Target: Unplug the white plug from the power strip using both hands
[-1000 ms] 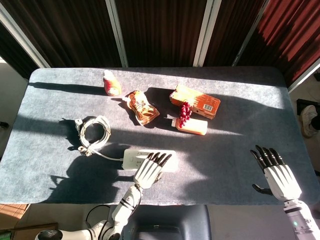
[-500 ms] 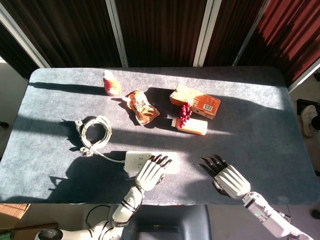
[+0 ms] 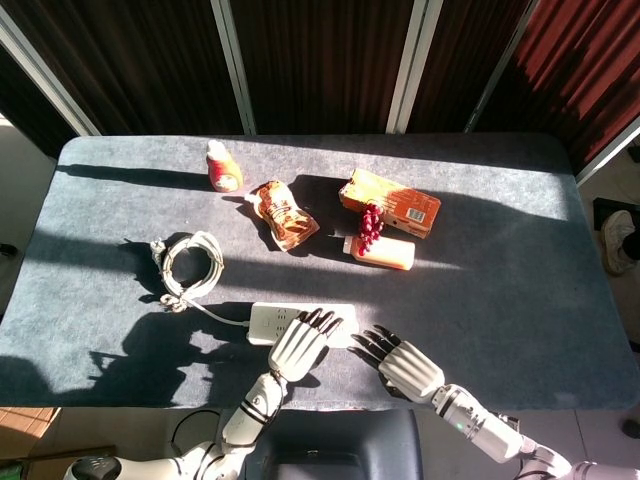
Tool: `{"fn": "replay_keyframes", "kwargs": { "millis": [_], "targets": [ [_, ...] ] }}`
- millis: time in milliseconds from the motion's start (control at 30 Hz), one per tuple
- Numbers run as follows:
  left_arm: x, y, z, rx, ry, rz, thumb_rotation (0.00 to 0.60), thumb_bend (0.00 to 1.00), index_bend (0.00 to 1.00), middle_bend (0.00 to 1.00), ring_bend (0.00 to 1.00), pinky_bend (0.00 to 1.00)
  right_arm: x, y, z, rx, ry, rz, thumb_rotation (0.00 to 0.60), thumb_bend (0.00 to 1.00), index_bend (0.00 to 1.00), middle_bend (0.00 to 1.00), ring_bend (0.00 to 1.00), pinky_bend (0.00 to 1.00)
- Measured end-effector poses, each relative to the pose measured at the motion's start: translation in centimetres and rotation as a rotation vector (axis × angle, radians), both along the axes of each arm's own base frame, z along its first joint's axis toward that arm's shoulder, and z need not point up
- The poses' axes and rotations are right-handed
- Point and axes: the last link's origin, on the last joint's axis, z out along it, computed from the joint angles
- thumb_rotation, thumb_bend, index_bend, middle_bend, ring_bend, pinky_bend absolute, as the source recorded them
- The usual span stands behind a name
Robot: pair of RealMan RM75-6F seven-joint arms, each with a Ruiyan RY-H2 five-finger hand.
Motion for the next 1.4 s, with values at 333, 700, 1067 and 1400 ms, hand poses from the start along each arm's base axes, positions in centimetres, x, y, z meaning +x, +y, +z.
{"fn": "replay_keyframes", "kwargs": {
  "millis": [333, 700, 1067, 1400],
  "targets": [
    [-0.1, -0.2, 0.0, -0.01, 0.0, 0.0, 0.6, 0.54, 0.26, 0.37, 0.39, 0.52, 0.8, -1.3, -1.6, 0.007, 0.005, -0.053, 0.6, 0.99, 0.0, 0.01, 0.0, 0.0],
    [-0.1, -0.3, 0.3, -0.015, -0.016, -0.002, 0.6, 0.57, 0.3, 0.4, 0.4, 0.53, 1.7, -1.5, -3.6, 0.024, 0.061, -0.041, 0.6, 1.0, 0.0, 0.01, 0.0, 0.0],
    [0.2, -0.2, 0.7, 0.022, -0.019, -0.034, 0.6, 0.62, 0.35, 0.45, 0.44, 0.57, 2.0, -1.0, -4.0, 0.023, 0.117, -0.041, 0.6, 1.0, 0.0, 0.01, 0.0, 0.0],
    [0.7, 0.0, 2.3, 0.084, -0.04, -0.086, 0.6, 0.63, 0.35, 0.44, 0.45, 0.57, 2.3, -1.2, -3.4, -0.011, 0.091, -0.046, 0.6, 1.0, 0.0, 0.01, 0.0, 0.0]
  ]
}}
